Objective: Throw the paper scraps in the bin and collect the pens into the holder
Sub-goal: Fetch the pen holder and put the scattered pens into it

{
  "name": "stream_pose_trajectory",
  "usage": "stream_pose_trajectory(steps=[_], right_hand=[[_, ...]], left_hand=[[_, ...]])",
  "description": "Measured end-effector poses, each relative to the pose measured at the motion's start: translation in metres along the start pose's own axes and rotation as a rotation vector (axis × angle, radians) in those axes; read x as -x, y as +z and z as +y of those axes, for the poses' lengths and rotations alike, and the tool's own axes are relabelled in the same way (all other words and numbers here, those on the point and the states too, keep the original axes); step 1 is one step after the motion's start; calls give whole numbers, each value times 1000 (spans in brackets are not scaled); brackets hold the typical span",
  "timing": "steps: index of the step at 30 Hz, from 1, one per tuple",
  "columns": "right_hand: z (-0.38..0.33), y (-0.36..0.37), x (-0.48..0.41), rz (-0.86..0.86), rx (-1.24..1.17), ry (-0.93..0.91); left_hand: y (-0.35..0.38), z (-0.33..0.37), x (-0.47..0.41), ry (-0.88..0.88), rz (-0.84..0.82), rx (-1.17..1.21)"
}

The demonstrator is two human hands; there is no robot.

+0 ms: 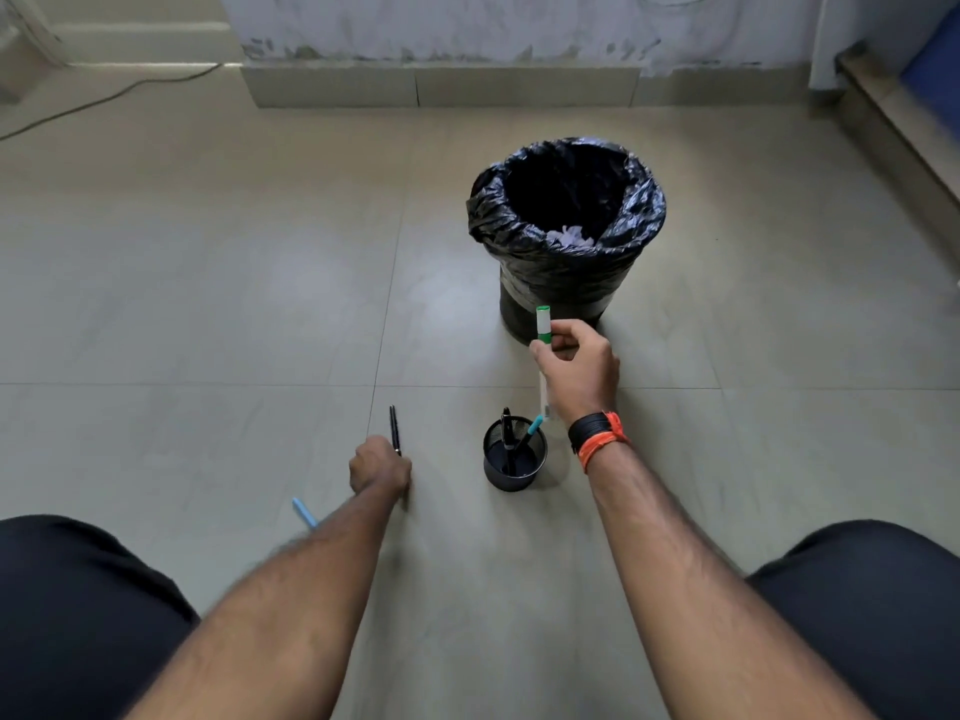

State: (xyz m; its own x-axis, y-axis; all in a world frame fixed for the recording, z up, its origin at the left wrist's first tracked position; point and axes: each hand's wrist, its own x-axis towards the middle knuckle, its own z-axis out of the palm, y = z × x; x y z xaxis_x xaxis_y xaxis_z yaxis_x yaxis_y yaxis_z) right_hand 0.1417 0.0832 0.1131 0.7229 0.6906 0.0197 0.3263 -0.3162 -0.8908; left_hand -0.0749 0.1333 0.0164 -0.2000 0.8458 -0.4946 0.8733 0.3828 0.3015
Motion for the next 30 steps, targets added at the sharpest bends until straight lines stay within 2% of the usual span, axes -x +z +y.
stream_pose_trajectory(steps=[3,7,12,16,23,30], right_hand=[[-8,-14,11,-6,-42,28],[1,-17,21,-44,0,103],[21,-12,37,-60,56,225],[27,-6,46,-77,82,252],[40,3,56,-141,223,279],[49,9,62,-141,343,299]], left_hand=[[-8,2,14,-17,19,19],[-24,17,39,-5,99,214],[-47,38,71,178,215,367],[-67,53,86,315,270,447],[-61,75,102,541,246,363],[-16,74,102,534,154,222]])
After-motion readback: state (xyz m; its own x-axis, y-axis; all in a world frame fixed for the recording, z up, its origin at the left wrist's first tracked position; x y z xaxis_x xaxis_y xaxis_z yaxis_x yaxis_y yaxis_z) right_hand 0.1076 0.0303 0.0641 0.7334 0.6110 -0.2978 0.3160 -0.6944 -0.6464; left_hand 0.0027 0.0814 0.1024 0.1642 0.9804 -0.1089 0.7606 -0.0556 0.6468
